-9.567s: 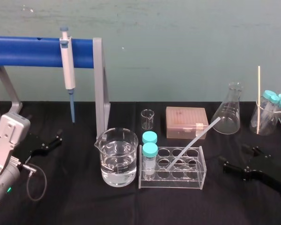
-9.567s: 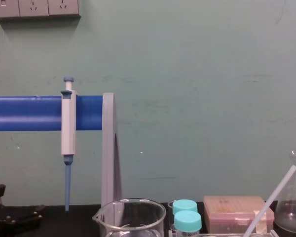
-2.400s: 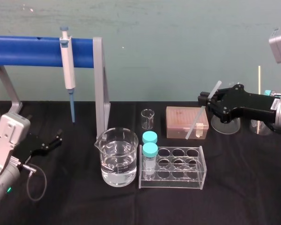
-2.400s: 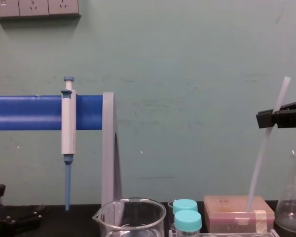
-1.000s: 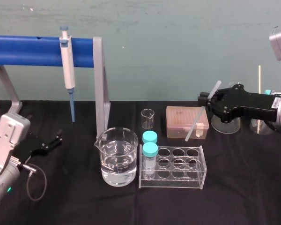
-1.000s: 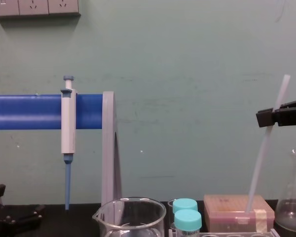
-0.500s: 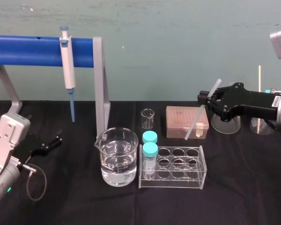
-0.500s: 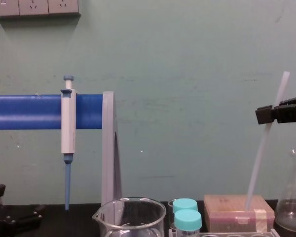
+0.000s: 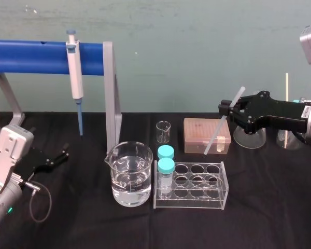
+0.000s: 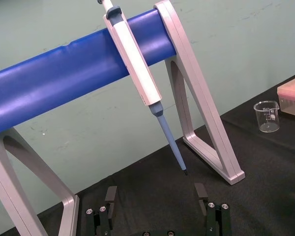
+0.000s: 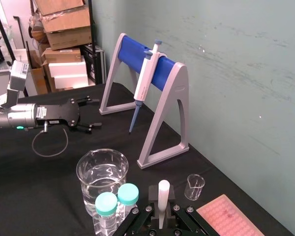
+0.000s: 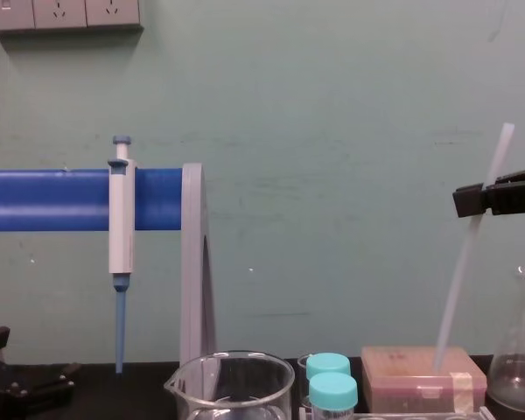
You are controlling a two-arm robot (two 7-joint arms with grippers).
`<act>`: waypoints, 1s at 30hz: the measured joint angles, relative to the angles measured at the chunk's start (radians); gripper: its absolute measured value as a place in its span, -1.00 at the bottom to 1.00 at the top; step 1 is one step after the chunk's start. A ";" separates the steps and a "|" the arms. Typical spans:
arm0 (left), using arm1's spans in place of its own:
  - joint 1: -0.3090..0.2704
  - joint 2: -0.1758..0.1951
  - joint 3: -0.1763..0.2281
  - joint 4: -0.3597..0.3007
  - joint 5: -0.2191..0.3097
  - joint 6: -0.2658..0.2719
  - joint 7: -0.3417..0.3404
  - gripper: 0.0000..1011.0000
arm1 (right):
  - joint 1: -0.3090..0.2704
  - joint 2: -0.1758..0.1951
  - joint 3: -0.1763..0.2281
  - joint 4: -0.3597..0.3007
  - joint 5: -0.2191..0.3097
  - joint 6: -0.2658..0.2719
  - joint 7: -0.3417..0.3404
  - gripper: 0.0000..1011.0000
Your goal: Pick up the stirring rod with one hand, then place it down.
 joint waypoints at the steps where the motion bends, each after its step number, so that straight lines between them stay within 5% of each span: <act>1: 0.000 0.000 0.000 0.000 0.000 0.000 0.000 0.98 | 0.000 0.000 0.000 -0.001 0.000 0.000 0.000 -0.86; 30: 0.000 0.000 0.000 0.000 0.000 0.000 0.000 0.98 | -0.004 0.005 0.001 0.002 0.009 0.002 -0.007 -0.86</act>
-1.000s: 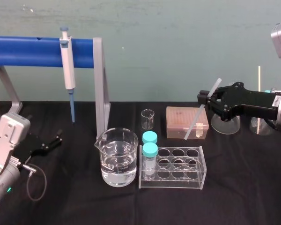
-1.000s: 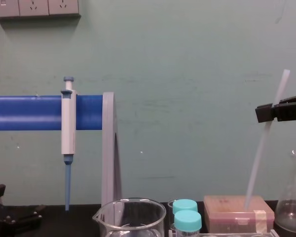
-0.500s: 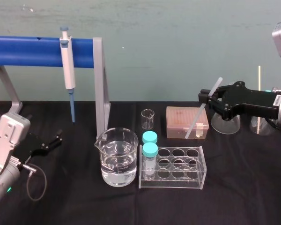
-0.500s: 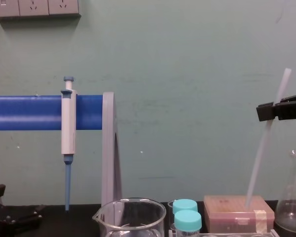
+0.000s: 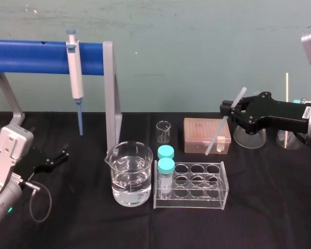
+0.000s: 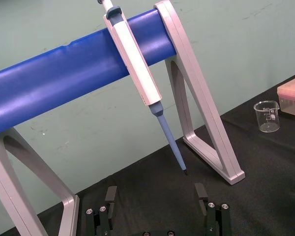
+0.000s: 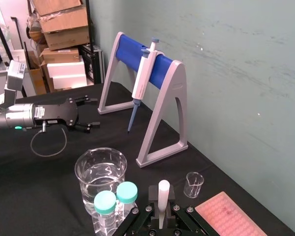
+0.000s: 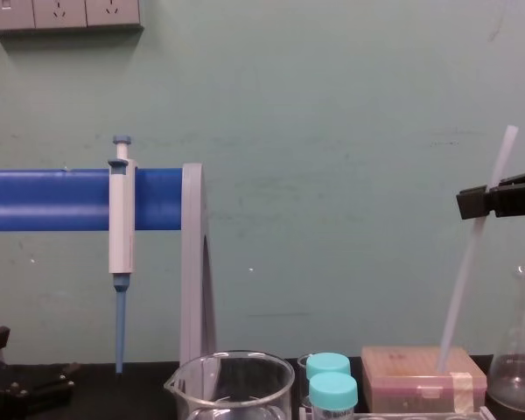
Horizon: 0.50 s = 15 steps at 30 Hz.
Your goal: Pick up the stirring rod with one hand, then place it down.
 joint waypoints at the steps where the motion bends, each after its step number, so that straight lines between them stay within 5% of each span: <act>1: 0.000 0.000 0.000 0.000 0.000 0.000 0.000 0.98 | 0.000 0.000 -0.001 0.001 0.001 0.001 0.000 -0.86; 15: 0.000 0.000 0.000 0.000 0.000 0.000 0.000 0.98 | -0.003 -0.003 -0.009 0.003 0.014 0.008 0.005 -0.86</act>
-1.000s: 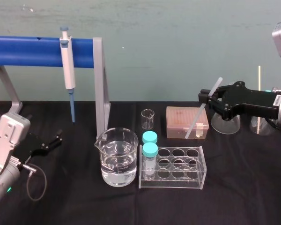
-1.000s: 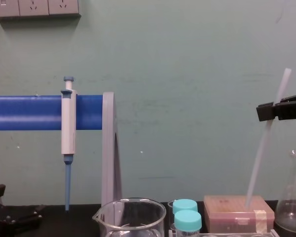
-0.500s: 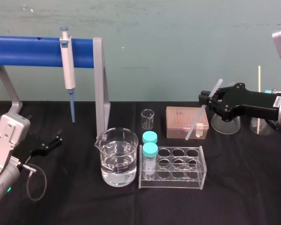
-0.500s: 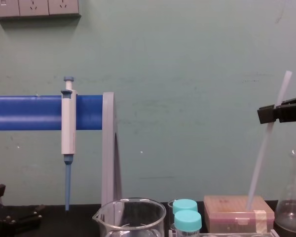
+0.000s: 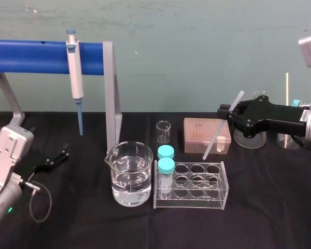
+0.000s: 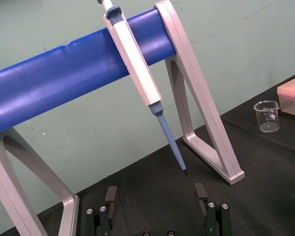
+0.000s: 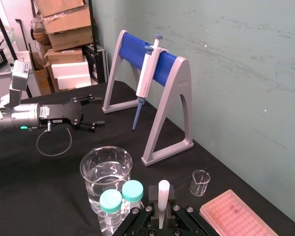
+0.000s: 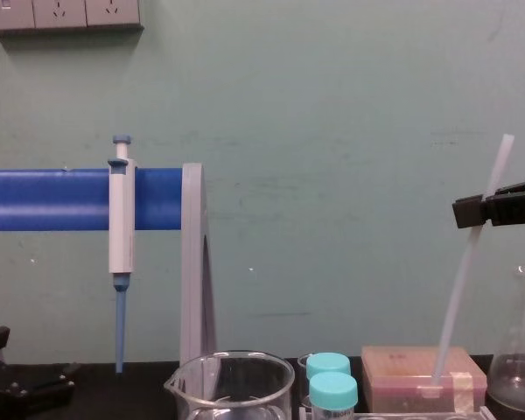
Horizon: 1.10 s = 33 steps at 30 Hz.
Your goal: Pick up the stirring rod with one hand, then place it down.
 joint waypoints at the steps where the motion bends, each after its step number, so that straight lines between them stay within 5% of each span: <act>1: 0.000 0.000 0.000 0.000 0.000 0.000 0.000 0.98 | 0.000 0.000 -0.001 0.000 0.001 0.000 0.001 -0.86; 33: 0.000 0.000 0.000 0.000 0.000 0.000 0.000 0.98 | 0.007 0.002 -0.009 0.001 -0.003 -0.005 -0.001 -0.86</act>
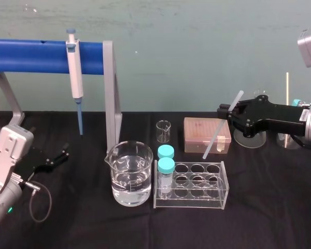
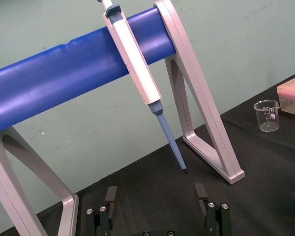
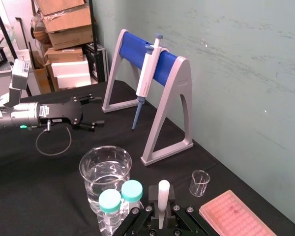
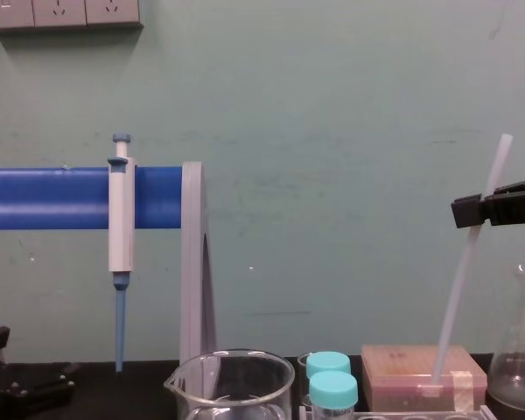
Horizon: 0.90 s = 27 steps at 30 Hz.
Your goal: Pick up the stirring rod with one hand, then place it down.
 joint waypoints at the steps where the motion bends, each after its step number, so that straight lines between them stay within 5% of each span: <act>1: 0.000 0.000 0.000 0.000 0.000 0.000 0.000 0.98 | 0.000 0.000 0.000 0.000 0.000 -0.001 0.000 -0.86; 27: 0.000 0.000 0.000 0.000 0.000 0.000 0.000 0.98 | 0.017 -0.008 -0.031 0.017 -0.004 0.017 0.024 -0.86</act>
